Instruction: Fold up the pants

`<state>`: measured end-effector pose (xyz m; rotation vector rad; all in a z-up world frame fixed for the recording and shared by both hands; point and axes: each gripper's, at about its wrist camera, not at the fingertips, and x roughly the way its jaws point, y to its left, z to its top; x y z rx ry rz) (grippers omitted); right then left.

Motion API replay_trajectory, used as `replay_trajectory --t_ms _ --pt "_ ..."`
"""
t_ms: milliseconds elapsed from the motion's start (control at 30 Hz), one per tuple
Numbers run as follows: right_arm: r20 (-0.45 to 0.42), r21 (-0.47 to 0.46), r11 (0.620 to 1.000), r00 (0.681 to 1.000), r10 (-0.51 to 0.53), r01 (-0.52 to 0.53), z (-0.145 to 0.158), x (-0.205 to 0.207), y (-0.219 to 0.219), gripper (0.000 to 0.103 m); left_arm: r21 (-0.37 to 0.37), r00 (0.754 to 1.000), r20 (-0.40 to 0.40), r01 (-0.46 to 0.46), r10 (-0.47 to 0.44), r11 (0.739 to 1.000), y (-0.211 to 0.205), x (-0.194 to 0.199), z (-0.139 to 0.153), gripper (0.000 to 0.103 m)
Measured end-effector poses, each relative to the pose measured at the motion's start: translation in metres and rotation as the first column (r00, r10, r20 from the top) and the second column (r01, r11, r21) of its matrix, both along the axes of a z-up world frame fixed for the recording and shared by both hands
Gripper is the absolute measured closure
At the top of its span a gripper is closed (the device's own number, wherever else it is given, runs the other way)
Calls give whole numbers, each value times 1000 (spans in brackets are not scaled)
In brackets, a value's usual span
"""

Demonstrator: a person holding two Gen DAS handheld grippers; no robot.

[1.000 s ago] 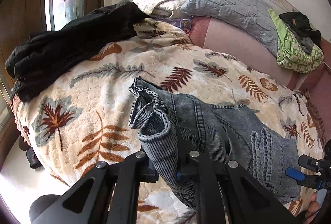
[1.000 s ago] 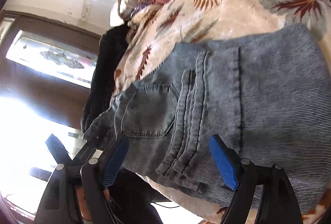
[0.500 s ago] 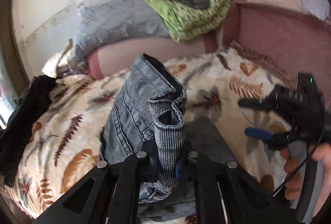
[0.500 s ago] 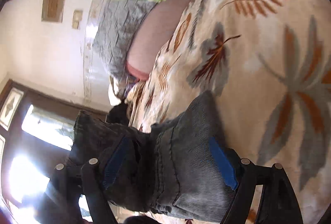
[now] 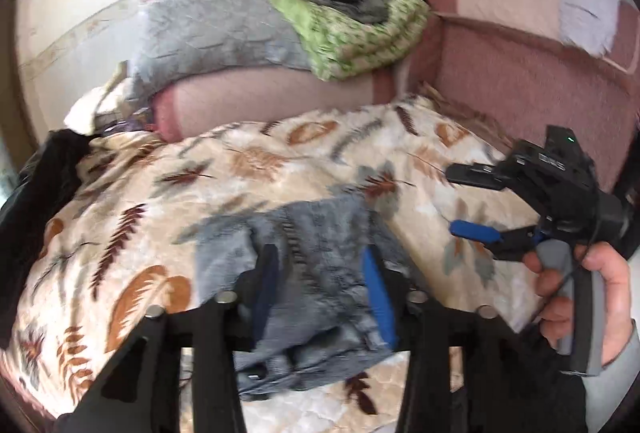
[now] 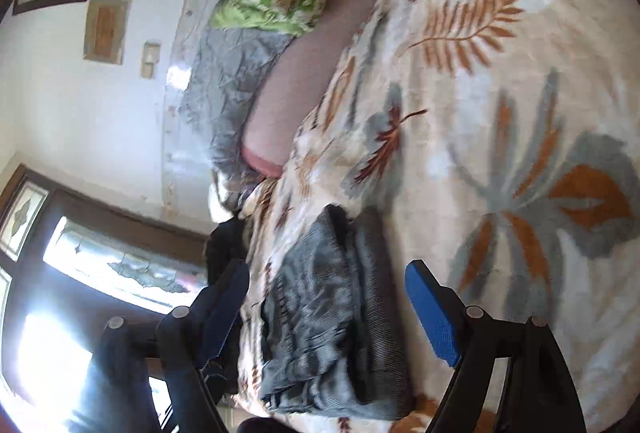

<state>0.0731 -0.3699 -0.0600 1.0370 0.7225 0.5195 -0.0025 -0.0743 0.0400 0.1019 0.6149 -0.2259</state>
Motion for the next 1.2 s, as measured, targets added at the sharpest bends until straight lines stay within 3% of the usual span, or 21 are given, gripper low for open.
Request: replay_trajectory --t_ms 67,200,267,300,333,367,400,467,500,633,700,733,767,833,867,933,1067,1167,1200 --pt "23 -3 995 994 104 -104 17 2 26 20 -8 992 11 -123 123 992 35 9 -2 47" --pt "-7 10 953 953 304 -304 24 14 84 20 -71 971 -121 -218 208 973 70 45 -26 47" --pt "-122 -88 958 957 262 -273 0 20 95 20 -100 970 -152 -204 187 974 69 55 -39 47" --pt "-241 -116 960 945 222 -255 -26 21 94 20 -86 970 -169 -193 176 977 64 59 -47 41" --pt "-306 -62 966 926 219 -250 -51 20 91 23 -46 961 -230 -171 156 984 55 68 -62 35" --pt "-271 -49 977 944 189 -209 -55 13 82 35 -3 934 -338 -126 117 992 43 75 -84 33" --pt "-294 -43 978 938 183 -204 -54 10 78 40 28 908 -408 -91 95 995 33 77 -104 32" --pt "-345 -73 975 922 174 -211 -43 10 78 39 105 954 -284 -70 98 992 19 58 -105 32" --pt "-351 -126 965 920 173 -229 -34 13 80 36 121 960 -266 -56 86 991 17 52 -102 32" --pt "-259 -290 925 951 170 -244 27 35 95 30 -2 983 -153 -99 97 995 34 36 -69 32" --pt "-216 -353 894 954 209 -275 57 56 114 27 -8 986 -150 -74 72 997 30 35 -68 32" --pt "-203 -398 867 950 236 -301 70 70 128 26 19 980 -196 -18 22 1000 22 41 -77 32" --pt "-208 -446 826 938 278 -344 81 86 146 23 50 973 -232 12 0 999 14 45 -89 32" --pt "-278 -550 709 897 343 -441 90 120 188 22 104 978 -206 1 21 995 6 41 -101 32" --pt "-313 -618 630 882 351 -470 92 135 212 22 121 982 -188 1 22 993 3 38 -101 32" --pt "-423 -713 415 819 389 -565 85 164 266 22 118 981 -191 0 23 993 3 39 -100 32" --pt "-564 -774 101 753 339 -625 47 198 345 22 109 983 -185 1 19 994 6 40 -102 32" --pt "-659 -740 -60 704 266 -670 3 211 375 22 127 985 -171 10 12 992 4 38 -104 32" --pt "-678 -730 -96 697 234 -677 -8 215 380 22 124 985 -171 12 9 992 4 37 -104 32"
